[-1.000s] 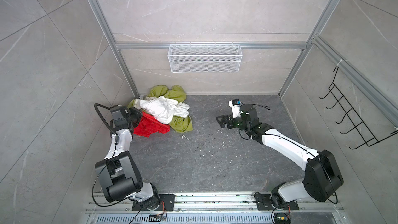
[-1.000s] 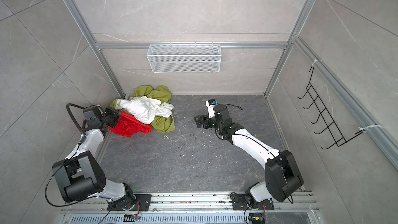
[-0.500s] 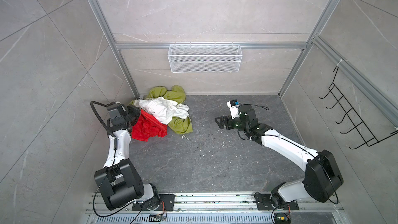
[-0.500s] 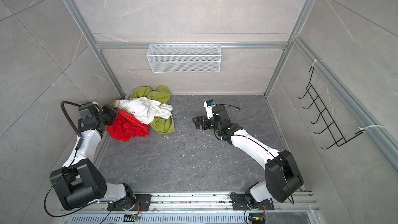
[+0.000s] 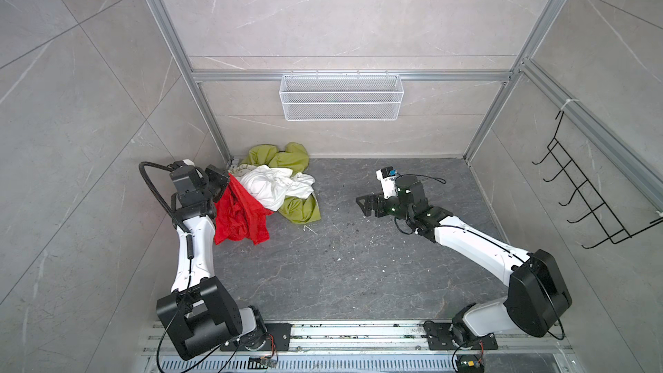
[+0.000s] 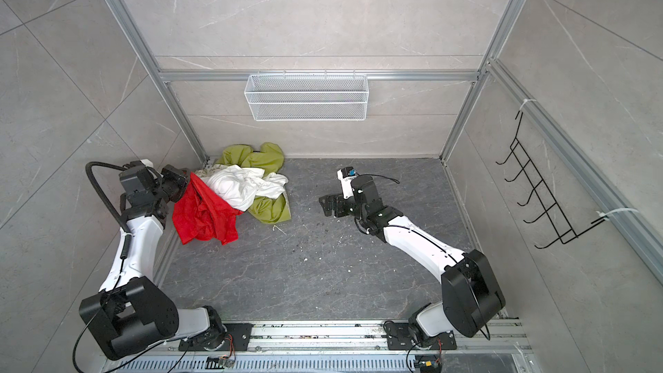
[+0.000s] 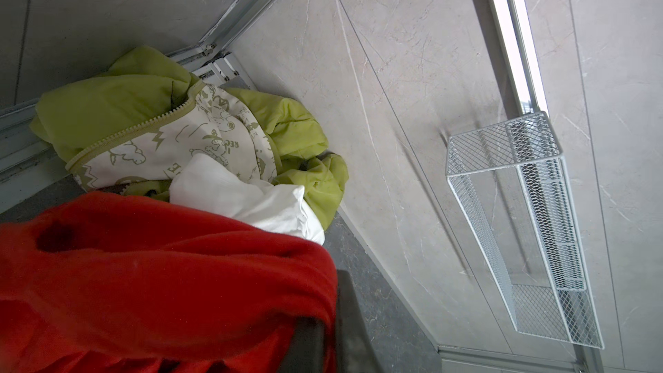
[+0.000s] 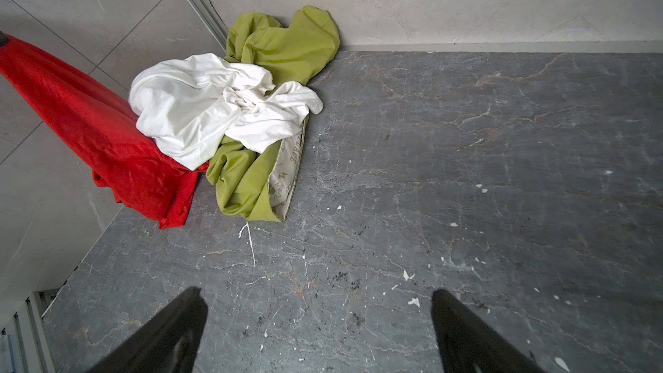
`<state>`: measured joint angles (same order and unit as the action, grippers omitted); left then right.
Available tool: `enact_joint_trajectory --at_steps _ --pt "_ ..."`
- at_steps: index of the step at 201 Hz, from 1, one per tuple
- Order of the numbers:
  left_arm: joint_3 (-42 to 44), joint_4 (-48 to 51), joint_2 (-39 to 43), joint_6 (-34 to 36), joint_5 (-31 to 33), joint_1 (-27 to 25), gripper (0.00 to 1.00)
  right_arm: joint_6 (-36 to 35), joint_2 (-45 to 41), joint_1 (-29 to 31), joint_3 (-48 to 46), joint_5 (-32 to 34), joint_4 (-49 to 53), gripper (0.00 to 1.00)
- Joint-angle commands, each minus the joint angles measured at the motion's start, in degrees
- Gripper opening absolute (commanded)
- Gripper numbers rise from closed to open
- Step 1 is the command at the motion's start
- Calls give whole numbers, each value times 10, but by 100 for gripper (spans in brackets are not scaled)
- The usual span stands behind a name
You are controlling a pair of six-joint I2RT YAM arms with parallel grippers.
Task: Pick out a specific cloth from the pile
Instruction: 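Lift the red cloth up out of the pile with the left gripper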
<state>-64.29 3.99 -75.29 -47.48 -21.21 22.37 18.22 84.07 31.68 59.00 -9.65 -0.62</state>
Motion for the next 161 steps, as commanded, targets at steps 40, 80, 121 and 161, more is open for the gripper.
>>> enact_joint_trajectory --at_steps 40,80,121,161 --pt "-18 -21 60 6 -17 0 0 -23 -18 24 15 6 -1 100" --pt "-3 -7 101 -2 -22 0 0 -31 -16 41 22 2 -5 100" --pt "21 15 154 -4 -18 -4 0 -39 -10 59 35 1 4 100" --pt "52 38 200 -3 -14 -8 0 -46 -6 76 42 2 8 100"
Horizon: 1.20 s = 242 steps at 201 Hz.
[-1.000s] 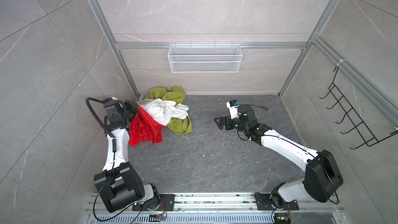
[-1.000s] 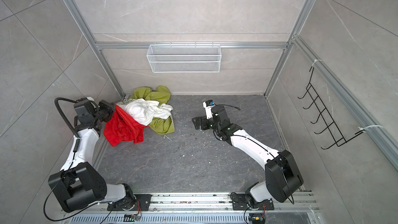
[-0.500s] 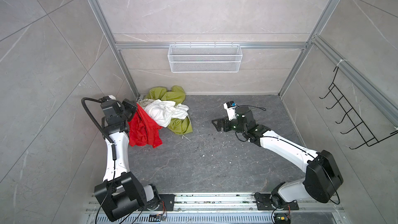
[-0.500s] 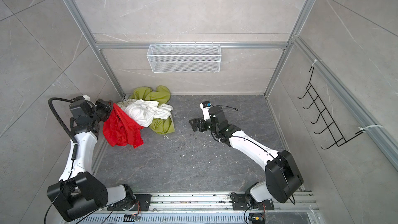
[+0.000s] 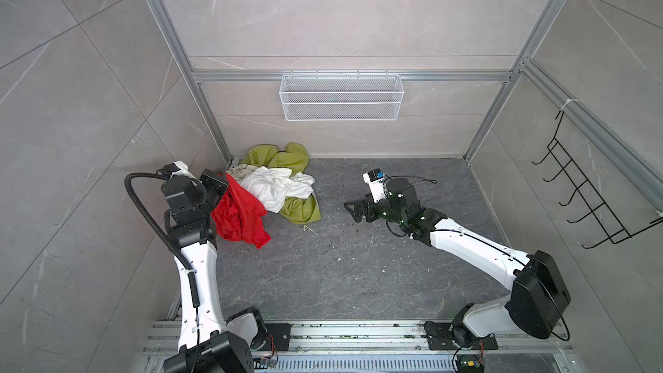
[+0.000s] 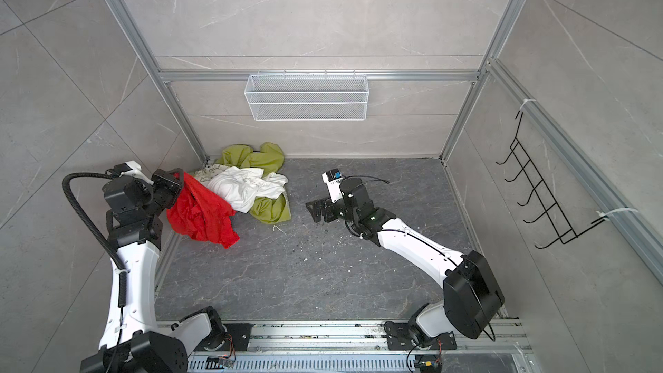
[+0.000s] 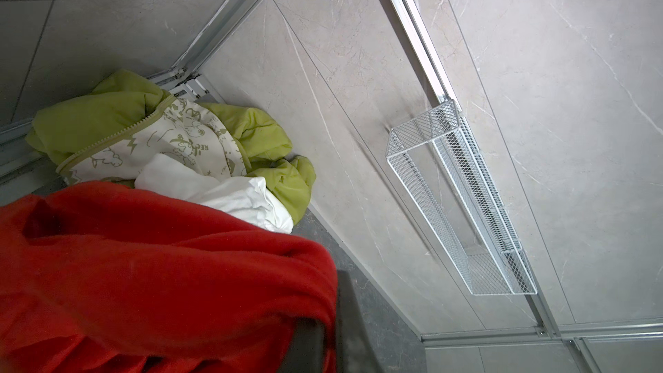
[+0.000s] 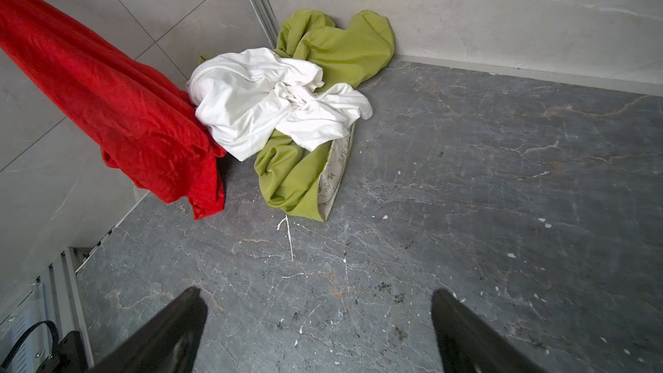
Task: Pick out a specific cloth from the pile
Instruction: 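Lift the red cloth up out of the pile with the left gripper, then carry the red cloth toward the right gripper while the right gripper approaches it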
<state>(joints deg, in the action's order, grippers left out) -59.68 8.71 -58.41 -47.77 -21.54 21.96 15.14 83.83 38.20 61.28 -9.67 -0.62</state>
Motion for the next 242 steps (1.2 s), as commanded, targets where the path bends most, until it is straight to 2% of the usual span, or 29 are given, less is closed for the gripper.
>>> enact_joint_trajectory --at_steps 1,44,99,192,242 --pt "6 -9 32 0 -10 -4 0 -15 -3 11 20 3 7 100" --pt "2 19 55 8 -10 -15 0 -22 0 30 31 9 16 100" --pt "-62 45 49 17 -12 -34 0 -31 1 41 43 14 26 100" --pt "-155 33 2 16 -69 -58 0 -42 -5 53 60 20 40 100" --pt "-171 26 -4 31 -94 -79 0 -46 -3 58 66 8 39 100"
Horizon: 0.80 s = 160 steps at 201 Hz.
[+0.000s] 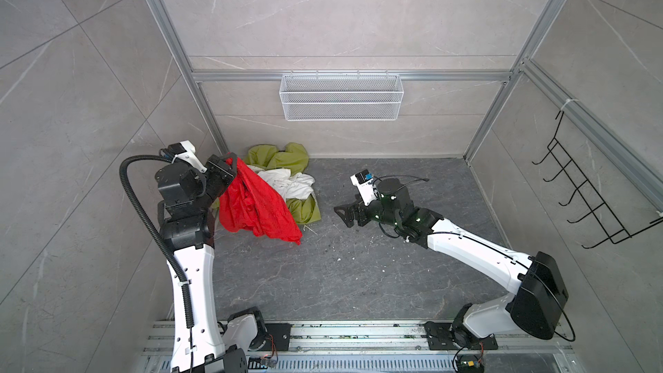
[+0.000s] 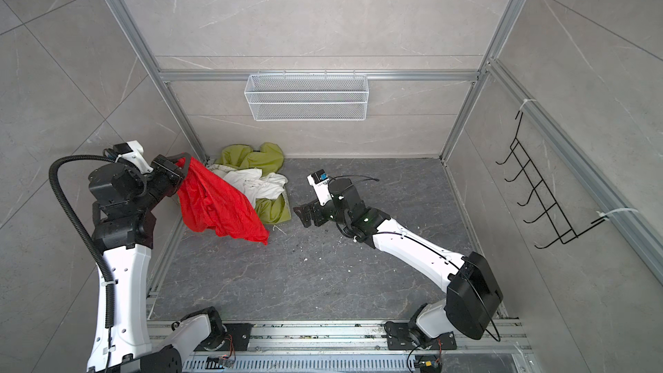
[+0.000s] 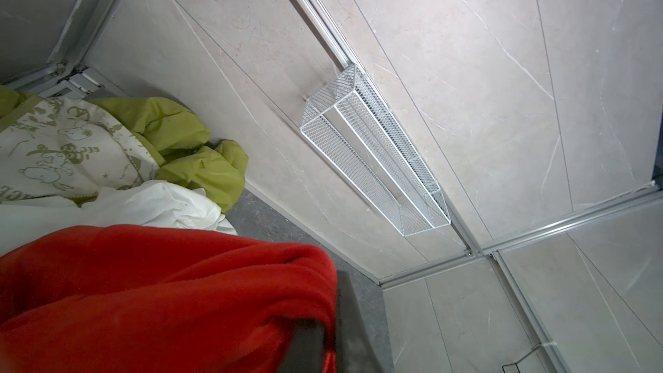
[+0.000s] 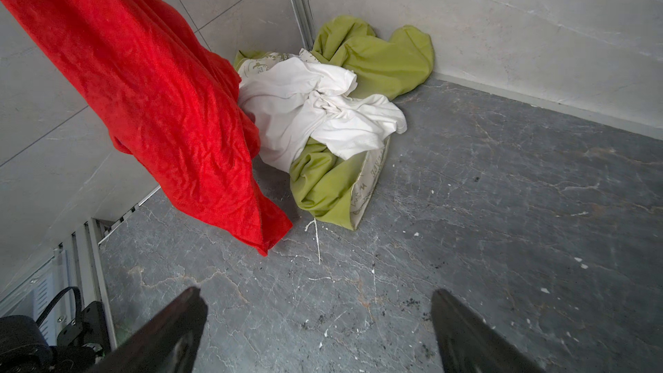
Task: Pick out a specific cloth from the pile
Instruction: 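Carry the red cloth toward the right gripper while the right gripper approaches it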
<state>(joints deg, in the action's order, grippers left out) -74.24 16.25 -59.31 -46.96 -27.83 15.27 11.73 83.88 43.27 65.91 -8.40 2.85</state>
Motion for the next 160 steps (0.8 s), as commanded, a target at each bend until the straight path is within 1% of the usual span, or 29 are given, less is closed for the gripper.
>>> enact_joint_trajectory --at_steps 1,26,45,81,134,160 --pt "-25 -49 5 23 -31 -12 0 -12 -4 7 20 -5 4 100" --pt "-18 -49 8 23 -29 -29 0 -12 -1 14 22 -11 0 100" --pt "-8 -49 11 25 -3 -59 0 -12 0 21 24 -13 -3 100" --pt "4 -47 12 41 80 -148 0 -14 -5 37 32 -13 -2 100" --pt "8 -68 -12 50 171 -277 0 -13 -29 58 34 5 7 100" --pt "5 -87 -32 52 197 -334 0 -11 -41 61 33 14 7 100"
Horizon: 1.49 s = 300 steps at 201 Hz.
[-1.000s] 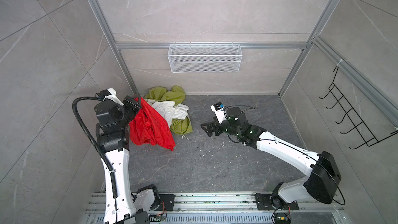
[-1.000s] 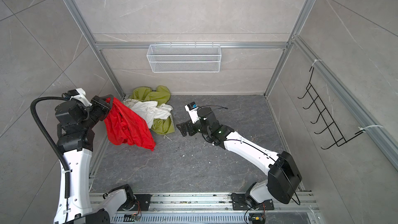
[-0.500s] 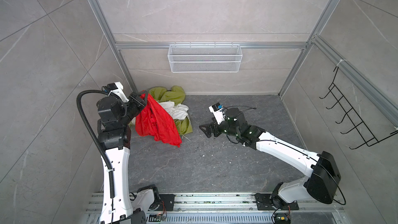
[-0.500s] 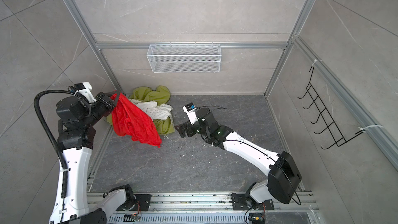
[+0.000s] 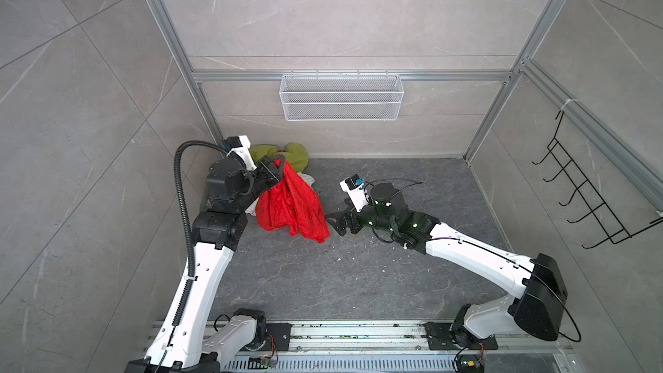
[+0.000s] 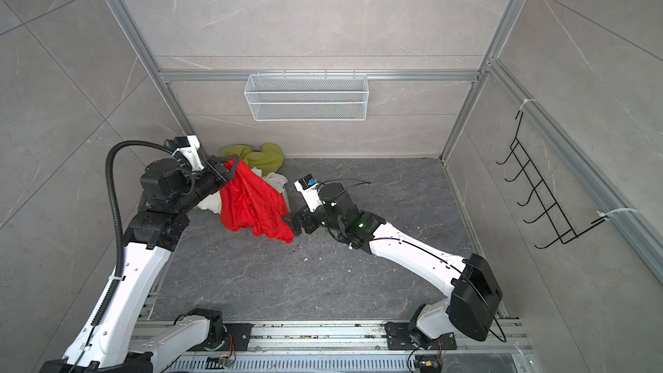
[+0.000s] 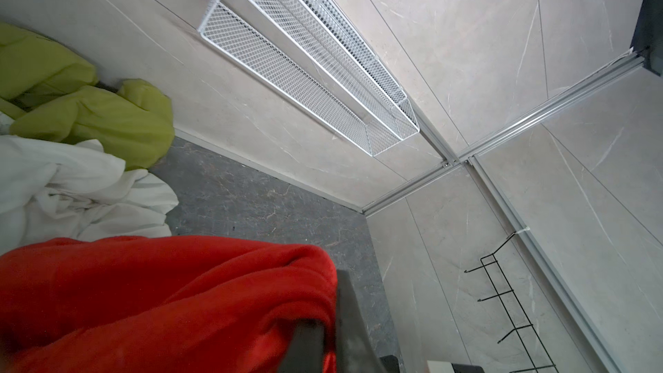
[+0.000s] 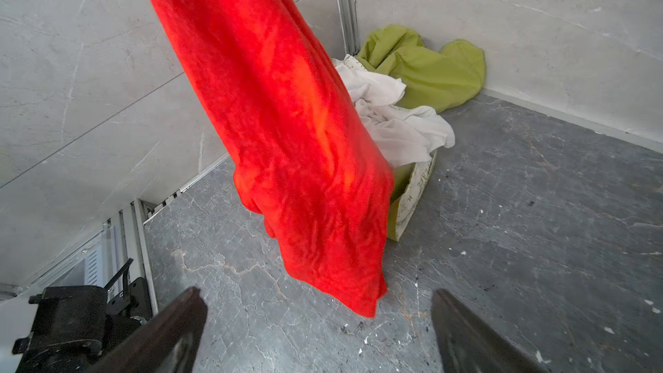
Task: Pick out a specific cloth from the pile
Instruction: 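Carry the red cloth toward the right gripper while the right gripper approaches it, then close the right gripper on the hanging red cloth below the left gripper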
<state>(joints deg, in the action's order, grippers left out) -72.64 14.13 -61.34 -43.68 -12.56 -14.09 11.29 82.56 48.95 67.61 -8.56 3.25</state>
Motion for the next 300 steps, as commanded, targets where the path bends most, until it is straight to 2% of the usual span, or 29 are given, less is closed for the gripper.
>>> enact_joint_trajectory --at_steps 1,56,94,147,223,300 --pt "-11 -66 -13 19 45 -42 0 -6 -28 4 16 15 3 100" --pt "-42 -84 -59 40 92 -139 0 -1 -44 6 15 39 -1 100" --pt "-55 -92 -85 46 104 -178 0 -8 -44 8 20 76 10 99" --pt "-75 -102 -117 48 111 -213 0 -11 -28 15 37 138 24 92" --pt "-101 -102 -132 51 110 -227 0 -13 -3 16 55 192 43 64" --pt "-93 -100 -123 56 115 -230 0 -11 -10 17 56 209 44 15"
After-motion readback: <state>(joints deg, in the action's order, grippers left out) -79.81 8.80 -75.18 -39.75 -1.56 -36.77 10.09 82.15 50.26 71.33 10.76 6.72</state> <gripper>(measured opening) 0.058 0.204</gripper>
